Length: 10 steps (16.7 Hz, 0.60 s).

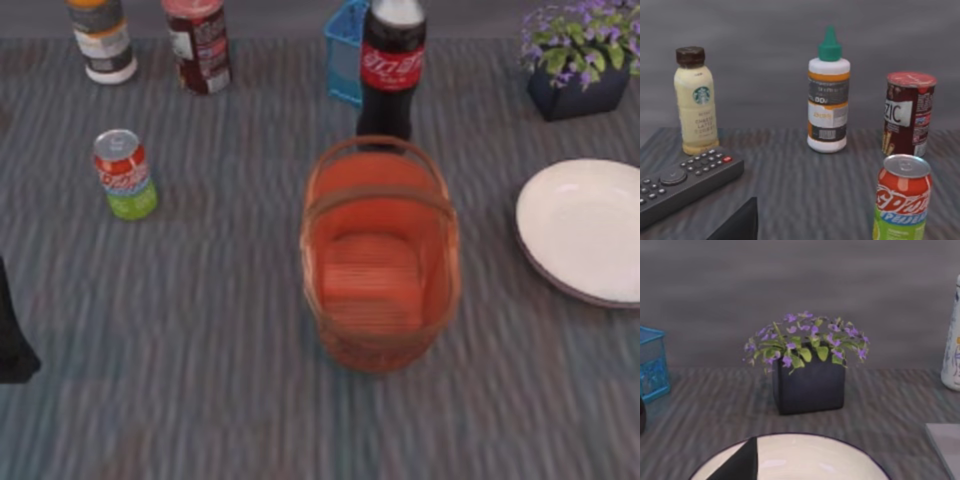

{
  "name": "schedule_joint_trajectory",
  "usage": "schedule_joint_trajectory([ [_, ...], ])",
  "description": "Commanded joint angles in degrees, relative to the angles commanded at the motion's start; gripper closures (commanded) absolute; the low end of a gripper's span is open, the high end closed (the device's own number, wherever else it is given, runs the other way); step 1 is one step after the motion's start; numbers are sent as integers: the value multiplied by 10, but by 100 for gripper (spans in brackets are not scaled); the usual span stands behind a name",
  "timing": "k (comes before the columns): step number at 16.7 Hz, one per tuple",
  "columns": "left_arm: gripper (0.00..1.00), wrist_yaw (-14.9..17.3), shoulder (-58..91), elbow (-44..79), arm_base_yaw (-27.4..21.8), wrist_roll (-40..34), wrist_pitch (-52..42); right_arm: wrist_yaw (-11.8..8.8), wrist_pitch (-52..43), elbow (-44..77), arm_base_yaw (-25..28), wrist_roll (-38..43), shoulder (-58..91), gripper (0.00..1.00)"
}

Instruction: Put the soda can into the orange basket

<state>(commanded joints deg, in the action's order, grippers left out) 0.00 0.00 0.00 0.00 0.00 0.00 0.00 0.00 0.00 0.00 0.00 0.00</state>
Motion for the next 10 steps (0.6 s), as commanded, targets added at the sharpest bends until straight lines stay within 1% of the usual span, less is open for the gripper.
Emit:
schedule_joint_trajectory([
  [3,0,1,5,5,-1,1,-3,0,0,0,0,0,0,0],
  [5,0,6,32,32,-7,8,-19,0,0,0,0,0,0,0],
  [7,0,12,81,80,-16,20,-48,0,0,0,0,0,0,0],
  [10,0,20,191,186,-30,49,-114,0,0,0,0,0,0,0],
])
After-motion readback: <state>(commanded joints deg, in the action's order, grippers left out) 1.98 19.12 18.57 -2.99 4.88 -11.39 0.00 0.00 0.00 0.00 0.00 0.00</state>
